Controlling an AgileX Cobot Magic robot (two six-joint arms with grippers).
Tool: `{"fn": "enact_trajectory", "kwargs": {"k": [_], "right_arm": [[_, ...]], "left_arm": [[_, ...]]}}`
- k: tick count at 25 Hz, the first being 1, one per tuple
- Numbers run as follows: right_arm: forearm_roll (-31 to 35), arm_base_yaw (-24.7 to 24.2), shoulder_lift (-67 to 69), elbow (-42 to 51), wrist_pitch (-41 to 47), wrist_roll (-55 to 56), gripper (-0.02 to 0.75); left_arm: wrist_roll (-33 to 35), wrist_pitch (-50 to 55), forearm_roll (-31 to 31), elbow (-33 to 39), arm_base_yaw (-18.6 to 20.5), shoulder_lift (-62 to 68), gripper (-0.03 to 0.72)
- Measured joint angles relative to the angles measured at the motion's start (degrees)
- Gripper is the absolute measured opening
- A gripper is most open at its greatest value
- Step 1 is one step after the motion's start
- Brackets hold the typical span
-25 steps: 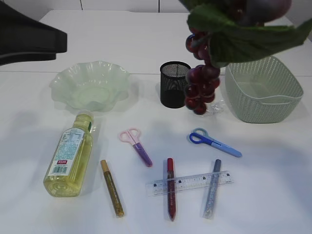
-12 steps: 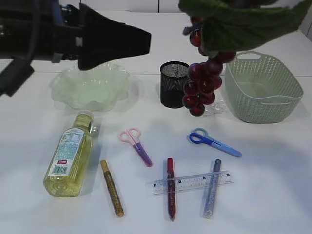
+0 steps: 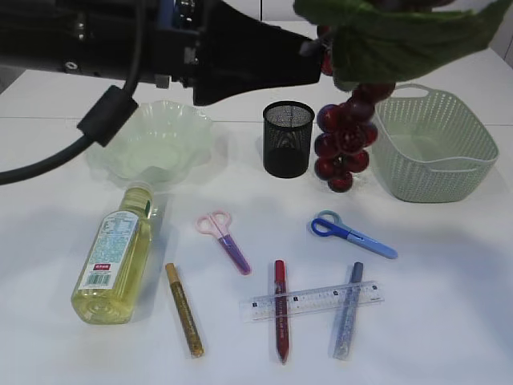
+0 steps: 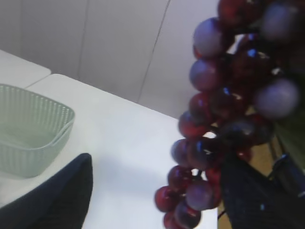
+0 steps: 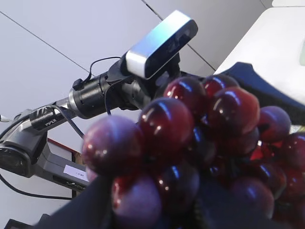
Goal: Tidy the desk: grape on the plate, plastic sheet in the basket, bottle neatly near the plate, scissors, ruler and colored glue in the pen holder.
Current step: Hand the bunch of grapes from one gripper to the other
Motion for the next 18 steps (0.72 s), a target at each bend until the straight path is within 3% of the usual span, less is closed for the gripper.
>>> {"fn": "enact_trajectory", "kwargs": {"k": [4, 12, 18], "right_arm": [[0.0, 0.0, 0.0, 0.0, -0.5, 0.0, 0.249], [0.0, 0.0, 0.0, 0.0, -0.8, -0.1, 0.248], [0.1, 0.0, 0.0, 0.0, -0.8, -0.3, 0.248]], "left_arm": [[1.3, 5.8, -1.4, 0.0, 0.0, 0.5, 0.617], [4.7, 6.8, -9.1, -0.1, -0.1, 1.9, 0.619], [8.2, 6.8, -10.0, -0.1, -3.3, 3.8, 0.619]]}}
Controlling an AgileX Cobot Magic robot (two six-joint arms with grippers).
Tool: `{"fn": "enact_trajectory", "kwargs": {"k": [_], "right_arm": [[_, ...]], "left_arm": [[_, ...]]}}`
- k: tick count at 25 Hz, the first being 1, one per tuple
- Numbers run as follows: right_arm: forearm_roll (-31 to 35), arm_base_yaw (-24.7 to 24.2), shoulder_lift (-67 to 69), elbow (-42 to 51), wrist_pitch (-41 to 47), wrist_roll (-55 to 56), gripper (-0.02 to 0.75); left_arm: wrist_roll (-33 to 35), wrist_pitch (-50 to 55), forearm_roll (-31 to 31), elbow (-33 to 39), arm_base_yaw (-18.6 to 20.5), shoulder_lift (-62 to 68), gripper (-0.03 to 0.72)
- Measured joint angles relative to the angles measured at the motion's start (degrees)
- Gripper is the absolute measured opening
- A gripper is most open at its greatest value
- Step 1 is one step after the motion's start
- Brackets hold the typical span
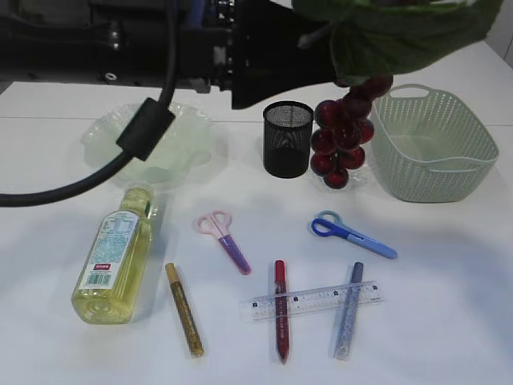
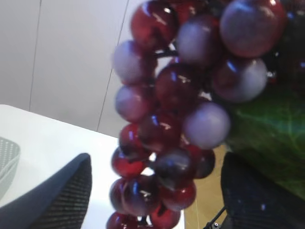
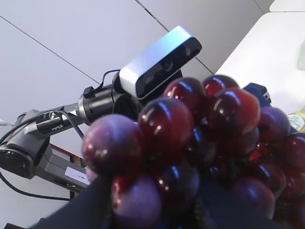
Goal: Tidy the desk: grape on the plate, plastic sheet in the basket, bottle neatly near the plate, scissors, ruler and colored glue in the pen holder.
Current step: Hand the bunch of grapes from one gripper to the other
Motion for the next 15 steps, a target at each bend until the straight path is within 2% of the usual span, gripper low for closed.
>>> {"fn": "enact_trajectory", "kwargs": {"k": [15], "right_arm": [[0.2, 0.0, 0.0, 0.0, -0.1, -0.2, 0.248]], "left_arm": [[1.5, -1.3, -0.1, -9.8, -3.8, 8.1, 0.613]]}}
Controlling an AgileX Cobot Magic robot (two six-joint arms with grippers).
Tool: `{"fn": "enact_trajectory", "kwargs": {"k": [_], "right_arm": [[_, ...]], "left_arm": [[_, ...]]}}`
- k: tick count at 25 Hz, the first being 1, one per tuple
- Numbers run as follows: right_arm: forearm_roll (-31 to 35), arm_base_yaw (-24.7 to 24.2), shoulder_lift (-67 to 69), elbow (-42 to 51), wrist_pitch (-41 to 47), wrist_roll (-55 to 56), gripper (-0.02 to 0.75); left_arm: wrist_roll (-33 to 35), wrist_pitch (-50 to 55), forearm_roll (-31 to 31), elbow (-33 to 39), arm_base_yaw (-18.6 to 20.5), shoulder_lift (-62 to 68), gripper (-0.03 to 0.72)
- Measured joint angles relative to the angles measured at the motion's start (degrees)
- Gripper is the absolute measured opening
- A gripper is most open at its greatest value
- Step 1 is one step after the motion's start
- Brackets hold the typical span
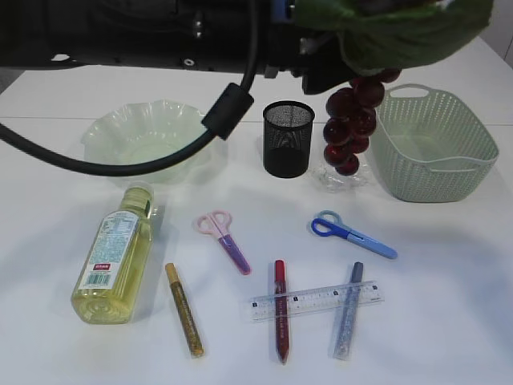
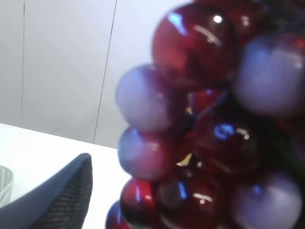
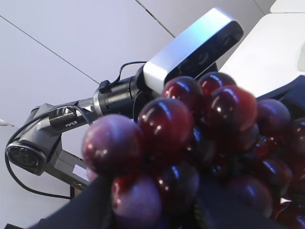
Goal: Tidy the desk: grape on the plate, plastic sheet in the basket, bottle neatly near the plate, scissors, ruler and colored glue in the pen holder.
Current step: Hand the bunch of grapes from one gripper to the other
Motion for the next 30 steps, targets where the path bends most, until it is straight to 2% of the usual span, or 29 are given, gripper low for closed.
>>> {"fn": "enact_trajectory", "kwargs": {"k": [6, 14, 16, 22, 25, 30], "right_arm": [[0.0, 0.0, 0.0, 0.0, -0.1, 0.0, 0.248], [-0.2, 0.0, 0.0, 0.0, -0.3, -0.1, 0.247], [-0.2, 0.0, 0.0, 0.0, -0.3, -0.1, 0.247], [-0.4, 0.0, 0.0, 0.0, -0.3, -0.6, 0.259], [-0.9, 0.0, 0.1, 0.0, -0.3, -0.7, 0.321], [-1.4, 0.0, 0.1, -0.1, 0.6, -0.9, 0.477]], "left_arm": [[0.1, -1.9, 0.0, -0.9, -0.2, 0.3, 0.537], [0.1, -2.4, 0.0, -0.9, -0.2, 0.3, 0.246], [0.2, -2.4, 0.0, -0.9, -0.2, 0.3, 0.203], [0.2, -2.4, -0.1, -0.9, 2.3, 0.3, 0.177], [0.3, -2.4, -0.1, -1.0, 3.9, 0.1, 0.176], [0.3, -2.4, -0.1, -1.0, 5.0, -0.7, 0.175]]}}
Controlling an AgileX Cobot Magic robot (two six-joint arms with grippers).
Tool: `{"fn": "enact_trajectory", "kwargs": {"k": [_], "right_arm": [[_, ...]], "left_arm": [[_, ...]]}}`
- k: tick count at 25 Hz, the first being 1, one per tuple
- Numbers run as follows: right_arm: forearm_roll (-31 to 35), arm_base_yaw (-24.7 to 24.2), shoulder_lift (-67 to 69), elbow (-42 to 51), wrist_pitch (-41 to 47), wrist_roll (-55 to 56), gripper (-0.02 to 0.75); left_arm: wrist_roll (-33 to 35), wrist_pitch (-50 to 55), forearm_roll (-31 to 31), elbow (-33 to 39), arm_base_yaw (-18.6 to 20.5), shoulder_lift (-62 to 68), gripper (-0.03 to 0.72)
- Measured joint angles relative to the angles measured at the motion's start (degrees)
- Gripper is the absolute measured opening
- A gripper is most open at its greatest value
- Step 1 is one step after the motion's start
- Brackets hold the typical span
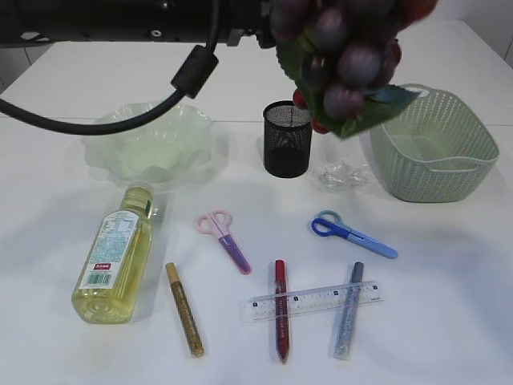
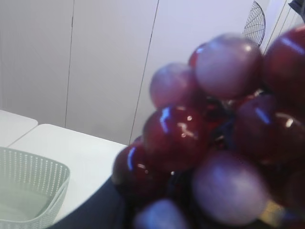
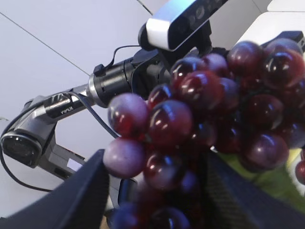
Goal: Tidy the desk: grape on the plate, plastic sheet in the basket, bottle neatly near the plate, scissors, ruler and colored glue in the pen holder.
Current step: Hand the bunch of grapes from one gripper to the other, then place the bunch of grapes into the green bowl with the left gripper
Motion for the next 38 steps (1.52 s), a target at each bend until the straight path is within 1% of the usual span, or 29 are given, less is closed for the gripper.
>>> {"fn": "enact_trajectory", "kwargs": {"k": [2, 7, 9, 16, 19, 23, 27, 32, 35, 38], "right_arm": [[-1.9, 0.0, 0.0, -0.3, 0.7, 0.0, 0.520], [-10.1, 0.0, 0.0, -0.3, 1.7, -0.2, 0.544], [-11.3, 0.0, 0.0, -0.3, 1.8, -0.2, 0.545], [-12.0, 0.0, 0.0, -0.3, 2.1, -0.2, 0.545], [-15.0, 0.0, 0.0, -0.3, 2.1, 0.0, 0.545], [-22.7, 0.0, 0.0, -0.3, 1.8, 4.0, 0.545], [-31.9, 0.0, 0.0, -0.3, 0.5, 9.9, 0.545], [-48.7, 0.0, 0.0, -0.3, -0.1, 19.5, 0.545], [-57.2, 0.0, 0.0, -0.3, 0.0, 24.2, 0.545], [-61.1, 0.0, 0.0, -0.3, 0.4, 25.7, 0.545]], "left_arm": [[0.0, -0.1, 0.0, 0.0, 0.0, -0.3, 0.174], [0.1, -0.6, 0.4, 0.0, 0.8, -1.1, 0.174], [0.1, -0.7, 0.5, 0.0, 1.7, -1.4, 0.173], [0.1, -0.7, 0.5, 0.0, 4.1, -2.0, 0.169], [0.1, -0.7, 0.5, 0.0, 5.0, -2.0, 0.169], [0.1, -0.7, 0.5, 0.0, 6.8, -2.0, 0.169], [0.1, -0.7, 0.5, 0.0, 9.3, -2.0, 0.168], [0.1, -0.7, 0.5, 0.0, 13.6, -2.0, 0.168], [0.1, -1.8, 0.5, 0.0, 16.7, -2.0, 0.168], [0.1, -5.0, 0.5, 0.0, 19.4, -2.0, 0.167]]}}
